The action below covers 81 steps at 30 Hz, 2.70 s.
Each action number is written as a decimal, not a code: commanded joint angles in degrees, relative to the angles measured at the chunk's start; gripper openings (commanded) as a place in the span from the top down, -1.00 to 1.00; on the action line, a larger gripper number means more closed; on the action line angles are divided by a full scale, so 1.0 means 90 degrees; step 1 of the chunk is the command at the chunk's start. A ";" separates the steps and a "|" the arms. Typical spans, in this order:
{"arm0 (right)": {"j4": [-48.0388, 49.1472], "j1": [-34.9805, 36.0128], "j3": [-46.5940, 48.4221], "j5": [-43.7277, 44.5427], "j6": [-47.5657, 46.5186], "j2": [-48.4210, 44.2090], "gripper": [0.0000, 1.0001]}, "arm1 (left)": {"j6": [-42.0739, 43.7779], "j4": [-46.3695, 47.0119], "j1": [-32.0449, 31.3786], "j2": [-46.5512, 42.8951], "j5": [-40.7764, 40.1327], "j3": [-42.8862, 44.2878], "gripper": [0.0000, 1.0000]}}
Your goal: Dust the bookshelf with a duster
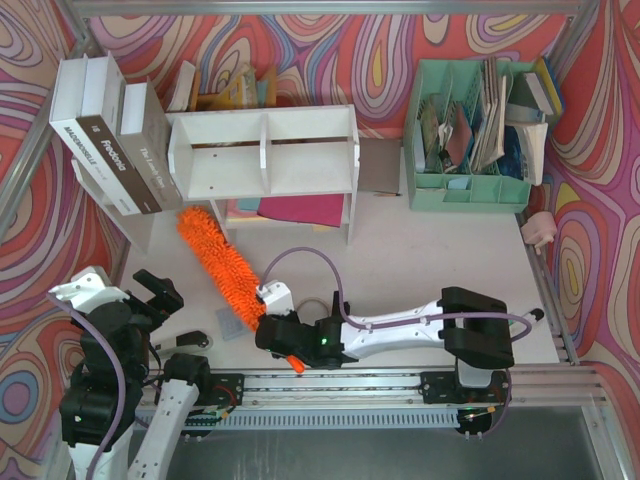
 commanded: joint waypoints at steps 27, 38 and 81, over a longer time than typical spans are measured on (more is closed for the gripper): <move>0.0325 0.0023 0.0320 0.0368 -0.0316 -0.0585 1.00 | 0.0048 0.0125 0.0019 0.0069 -0.0016 -0.0080 -0.97; 0.0415 0.0023 -0.0015 0.0358 -0.0168 -0.0495 1.00 | 0.0046 0.0125 0.0020 0.0069 -0.0014 -0.0080 -0.97; 0.1216 0.0123 -0.0340 0.1059 -0.0250 -0.1556 1.00 | 0.0055 0.0134 0.0020 0.0098 0.0003 -0.0080 -0.97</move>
